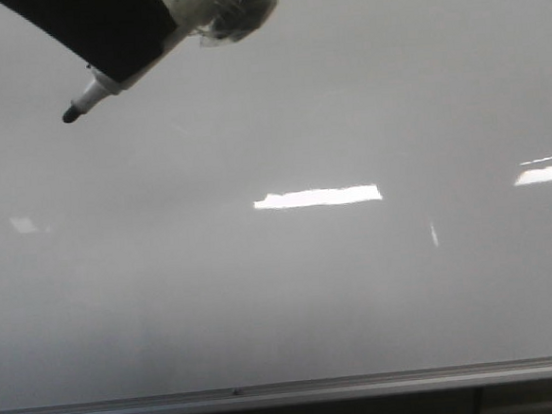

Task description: Write number 1 on whiteboard

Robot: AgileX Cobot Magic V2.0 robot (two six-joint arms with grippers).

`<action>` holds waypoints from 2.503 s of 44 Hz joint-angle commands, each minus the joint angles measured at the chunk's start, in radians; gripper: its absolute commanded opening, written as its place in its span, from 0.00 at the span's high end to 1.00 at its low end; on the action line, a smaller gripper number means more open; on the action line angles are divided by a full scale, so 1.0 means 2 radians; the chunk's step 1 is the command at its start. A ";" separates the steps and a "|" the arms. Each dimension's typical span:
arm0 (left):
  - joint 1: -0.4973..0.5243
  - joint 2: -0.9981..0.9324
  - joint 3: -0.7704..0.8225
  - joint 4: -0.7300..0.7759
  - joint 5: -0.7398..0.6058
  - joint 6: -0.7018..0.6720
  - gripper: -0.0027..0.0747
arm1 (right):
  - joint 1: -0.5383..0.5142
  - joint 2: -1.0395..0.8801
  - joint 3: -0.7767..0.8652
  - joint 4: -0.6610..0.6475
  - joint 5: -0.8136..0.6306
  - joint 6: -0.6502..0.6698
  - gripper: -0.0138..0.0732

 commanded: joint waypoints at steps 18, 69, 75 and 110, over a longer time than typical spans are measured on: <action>-0.004 -0.014 -0.021 -0.005 -0.041 -0.002 0.32 | 0.000 -0.013 -0.018 0.002 -0.002 0.004 0.83; 0.323 -0.203 0.091 0.055 -0.019 -0.242 0.32 | -0.324 -0.215 0.205 -0.264 -0.176 0.540 0.83; 0.323 -0.203 0.091 0.055 -0.027 -0.242 0.32 | -0.324 -0.205 0.202 -0.258 -0.227 0.540 0.83; 0.323 -0.203 0.091 0.055 -0.032 -0.242 0.32 | -0.324 -0.068 0.132 -0.249 -0.402 0.542 0.83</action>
